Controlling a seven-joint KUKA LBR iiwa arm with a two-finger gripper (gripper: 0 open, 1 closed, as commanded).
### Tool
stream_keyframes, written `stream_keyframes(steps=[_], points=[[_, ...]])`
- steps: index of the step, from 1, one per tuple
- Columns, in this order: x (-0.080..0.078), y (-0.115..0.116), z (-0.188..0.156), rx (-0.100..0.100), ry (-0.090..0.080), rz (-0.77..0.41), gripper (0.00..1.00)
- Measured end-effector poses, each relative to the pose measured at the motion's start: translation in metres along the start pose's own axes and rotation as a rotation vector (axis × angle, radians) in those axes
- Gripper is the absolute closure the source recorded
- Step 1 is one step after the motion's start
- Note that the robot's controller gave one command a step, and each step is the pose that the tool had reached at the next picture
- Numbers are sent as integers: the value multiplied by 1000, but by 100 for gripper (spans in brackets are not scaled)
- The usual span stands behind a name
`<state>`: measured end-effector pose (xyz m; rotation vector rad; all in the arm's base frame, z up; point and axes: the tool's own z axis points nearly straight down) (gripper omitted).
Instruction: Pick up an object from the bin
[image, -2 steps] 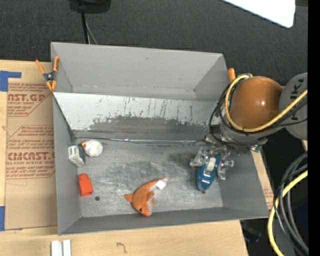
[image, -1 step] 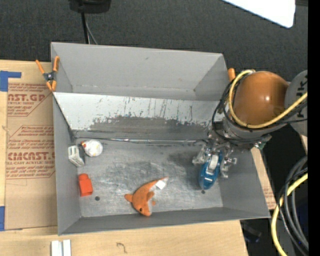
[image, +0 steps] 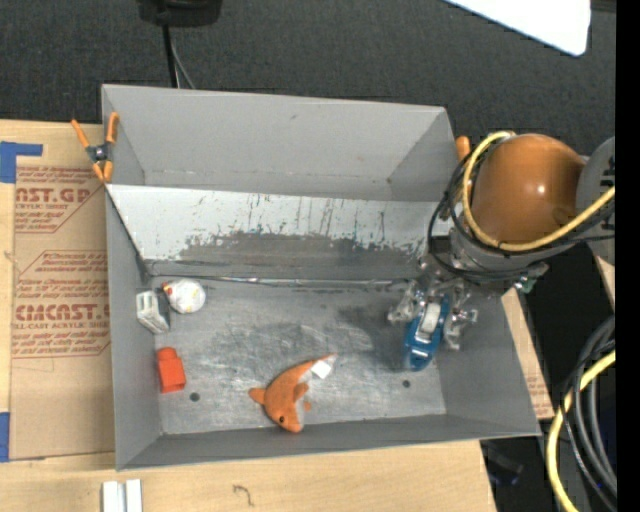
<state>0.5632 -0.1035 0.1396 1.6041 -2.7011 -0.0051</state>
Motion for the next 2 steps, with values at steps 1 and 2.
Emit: stream_keyframes(steps=[1,2], points=[[0,0,-9,1,0,0,100],[0,0,-14,2,0,1,100]])
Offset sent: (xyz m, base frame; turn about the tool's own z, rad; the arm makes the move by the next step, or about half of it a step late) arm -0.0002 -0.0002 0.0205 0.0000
